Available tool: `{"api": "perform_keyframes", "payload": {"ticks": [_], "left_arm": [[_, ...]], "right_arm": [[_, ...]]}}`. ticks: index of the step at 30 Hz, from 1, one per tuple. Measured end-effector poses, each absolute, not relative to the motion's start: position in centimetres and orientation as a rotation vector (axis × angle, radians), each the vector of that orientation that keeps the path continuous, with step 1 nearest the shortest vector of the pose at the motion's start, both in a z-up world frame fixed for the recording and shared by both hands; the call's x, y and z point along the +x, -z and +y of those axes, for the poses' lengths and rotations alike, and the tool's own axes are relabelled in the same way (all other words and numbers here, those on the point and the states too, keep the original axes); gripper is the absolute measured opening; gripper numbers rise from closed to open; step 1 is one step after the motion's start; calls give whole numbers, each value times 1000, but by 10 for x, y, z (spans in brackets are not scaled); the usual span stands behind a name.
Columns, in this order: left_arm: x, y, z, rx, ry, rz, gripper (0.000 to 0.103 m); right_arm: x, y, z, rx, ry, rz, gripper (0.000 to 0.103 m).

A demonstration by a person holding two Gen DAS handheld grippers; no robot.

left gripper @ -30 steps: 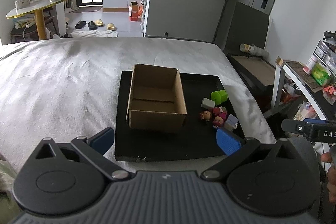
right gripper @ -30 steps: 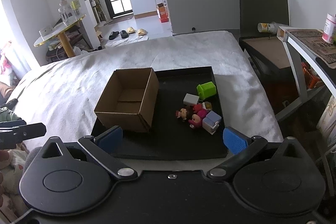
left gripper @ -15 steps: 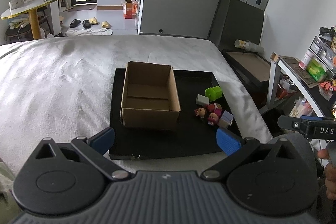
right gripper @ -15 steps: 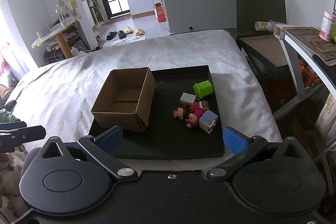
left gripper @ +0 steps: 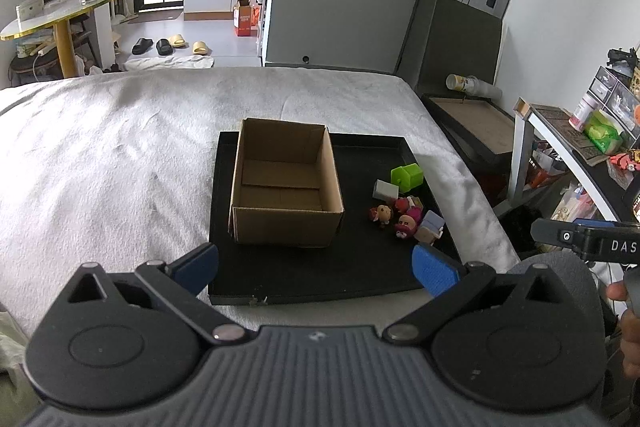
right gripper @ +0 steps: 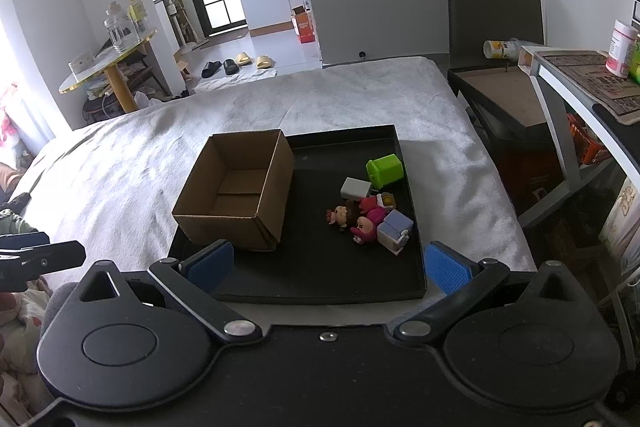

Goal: Organize rigid objects

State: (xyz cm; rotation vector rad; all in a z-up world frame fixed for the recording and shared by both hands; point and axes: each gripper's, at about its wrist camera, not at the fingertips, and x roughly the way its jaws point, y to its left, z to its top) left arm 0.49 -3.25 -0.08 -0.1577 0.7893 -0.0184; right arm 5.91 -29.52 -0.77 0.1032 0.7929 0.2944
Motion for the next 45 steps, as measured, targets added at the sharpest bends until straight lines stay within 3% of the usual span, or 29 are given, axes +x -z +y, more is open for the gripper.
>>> {"api": "perform_keyframes", "payload": {"ticks": [45], "left_arm": [[33,27,8,-215,-76,789,102]], "right_arm": [[97,38,-290,132,-277,855,103]]}}
